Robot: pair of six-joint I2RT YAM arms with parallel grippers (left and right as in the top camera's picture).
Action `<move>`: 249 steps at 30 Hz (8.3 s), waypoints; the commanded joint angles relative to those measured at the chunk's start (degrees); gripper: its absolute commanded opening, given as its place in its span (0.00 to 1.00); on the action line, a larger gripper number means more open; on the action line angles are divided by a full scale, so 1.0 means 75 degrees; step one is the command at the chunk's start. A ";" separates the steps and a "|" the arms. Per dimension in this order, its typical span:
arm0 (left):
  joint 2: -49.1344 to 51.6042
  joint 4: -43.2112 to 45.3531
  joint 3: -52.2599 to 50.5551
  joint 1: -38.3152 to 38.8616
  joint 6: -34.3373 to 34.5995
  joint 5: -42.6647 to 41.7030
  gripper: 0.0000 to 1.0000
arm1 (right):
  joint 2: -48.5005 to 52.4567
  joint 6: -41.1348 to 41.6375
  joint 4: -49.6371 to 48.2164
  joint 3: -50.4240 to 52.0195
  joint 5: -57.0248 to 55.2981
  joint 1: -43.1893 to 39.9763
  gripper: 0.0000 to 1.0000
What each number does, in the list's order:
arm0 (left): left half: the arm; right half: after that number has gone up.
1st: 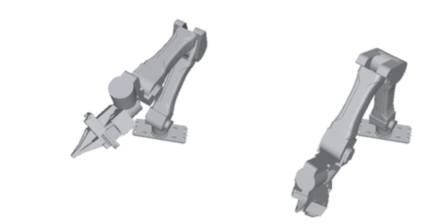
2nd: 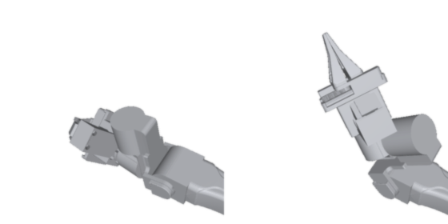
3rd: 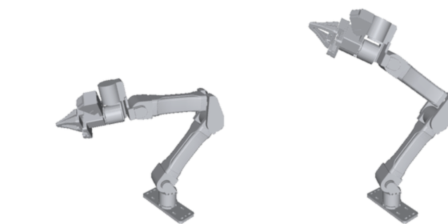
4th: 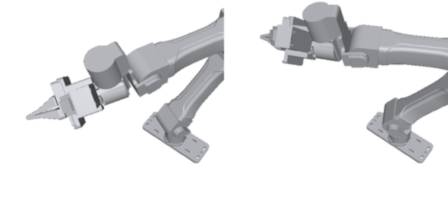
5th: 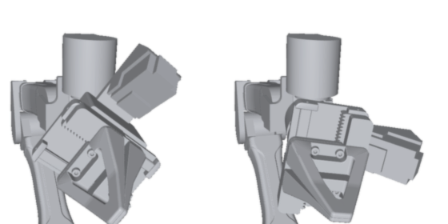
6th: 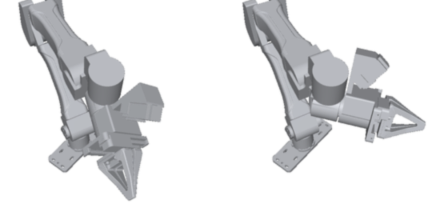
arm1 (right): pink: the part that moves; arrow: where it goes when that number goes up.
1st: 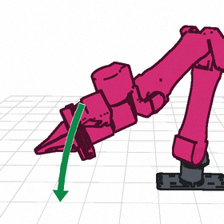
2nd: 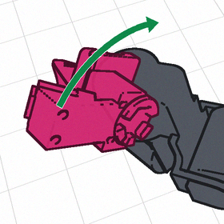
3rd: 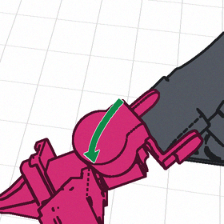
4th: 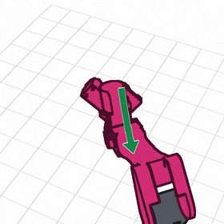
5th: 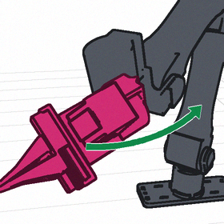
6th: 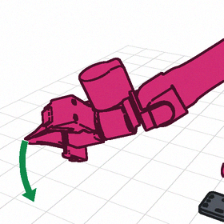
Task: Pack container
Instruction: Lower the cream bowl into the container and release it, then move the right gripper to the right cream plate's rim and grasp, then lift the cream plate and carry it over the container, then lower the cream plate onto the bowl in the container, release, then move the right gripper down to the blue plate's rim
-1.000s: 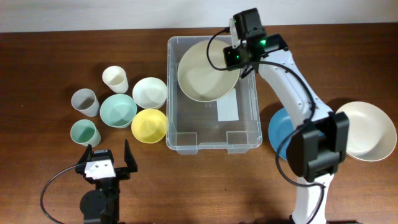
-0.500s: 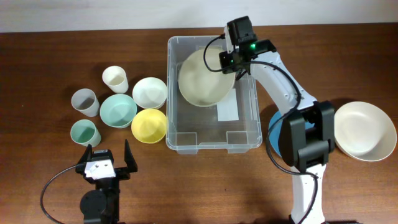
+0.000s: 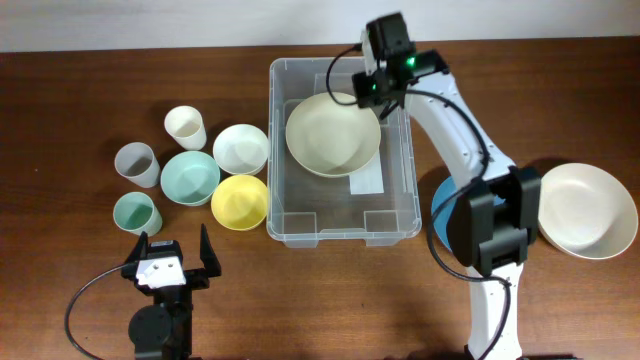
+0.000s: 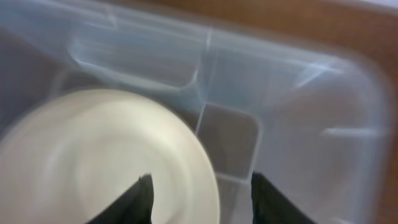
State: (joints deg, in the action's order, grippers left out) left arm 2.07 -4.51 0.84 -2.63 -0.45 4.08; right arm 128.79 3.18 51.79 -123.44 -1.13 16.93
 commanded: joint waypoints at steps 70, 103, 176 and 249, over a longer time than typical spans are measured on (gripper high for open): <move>-0.0055 0.0017 -0.0044 0.0032 -0.0117 -0.0023 1.00 | -0.1081 0.1778 0.0796 0.4945 -0.0058 -0.8562 0.42; -0.0055 0.0017 -0.0044 0.0032 -0.0117 -0.0023 1.00 | -0.1099 0.0746 -0.1078 0.4558 0.2719 -0.8536 0.04; -0.0055 0.0017 -0.0044 0.0032 -0.0117 -0.0023 1.00 | -0.1020 -0.0003 -0.1221 0.2664 0.4532 -0.7705 0.04; -0.0055 0.0017 -0.0044 0.0032 -0.0117 -0.0023 1.00 | -0.3649 0.1014 0.3214 0.3515 0.0717 -0.4465 0.52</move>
State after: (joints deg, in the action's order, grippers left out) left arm 2.07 -4.51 0.84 -2.63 -0.45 4.08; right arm 100.90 10.61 75.64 -102.17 -0.91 -17.45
